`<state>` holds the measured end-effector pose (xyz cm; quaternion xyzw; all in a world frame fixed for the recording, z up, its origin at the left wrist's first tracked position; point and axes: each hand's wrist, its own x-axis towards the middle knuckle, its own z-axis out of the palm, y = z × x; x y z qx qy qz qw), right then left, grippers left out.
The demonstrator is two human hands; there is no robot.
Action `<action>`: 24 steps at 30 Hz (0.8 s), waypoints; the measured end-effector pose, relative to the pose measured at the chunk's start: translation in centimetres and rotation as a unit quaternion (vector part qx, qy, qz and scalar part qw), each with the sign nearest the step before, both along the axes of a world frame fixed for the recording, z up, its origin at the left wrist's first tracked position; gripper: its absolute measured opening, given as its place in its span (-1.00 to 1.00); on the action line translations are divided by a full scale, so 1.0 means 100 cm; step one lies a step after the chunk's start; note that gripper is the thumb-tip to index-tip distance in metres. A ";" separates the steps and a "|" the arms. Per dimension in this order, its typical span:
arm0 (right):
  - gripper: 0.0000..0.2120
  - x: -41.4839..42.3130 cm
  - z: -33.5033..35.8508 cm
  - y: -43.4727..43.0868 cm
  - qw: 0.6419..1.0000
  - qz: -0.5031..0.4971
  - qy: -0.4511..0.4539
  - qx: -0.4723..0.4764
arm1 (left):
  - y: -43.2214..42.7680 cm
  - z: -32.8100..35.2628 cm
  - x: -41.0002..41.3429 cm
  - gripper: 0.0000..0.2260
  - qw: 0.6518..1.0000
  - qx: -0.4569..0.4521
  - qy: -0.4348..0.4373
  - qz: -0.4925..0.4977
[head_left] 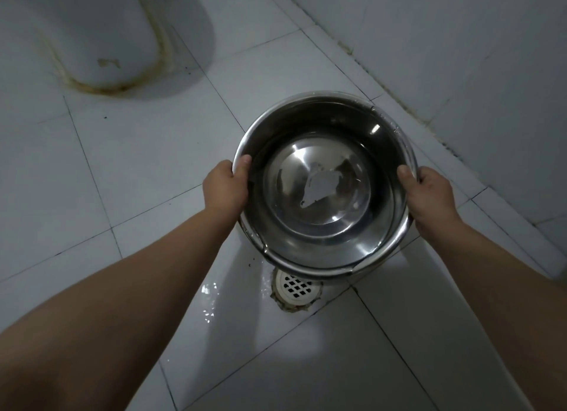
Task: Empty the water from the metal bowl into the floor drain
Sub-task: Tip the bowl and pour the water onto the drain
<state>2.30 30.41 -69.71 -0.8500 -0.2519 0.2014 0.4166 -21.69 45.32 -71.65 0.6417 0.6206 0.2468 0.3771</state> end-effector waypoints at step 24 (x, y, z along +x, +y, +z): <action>-0.69 -0.001 0.003 0.001 1.000 0.007 -0.013 0.005 | -0.001 0.006 -0.002 -0.57 1.000 0.005 0.005 -0.004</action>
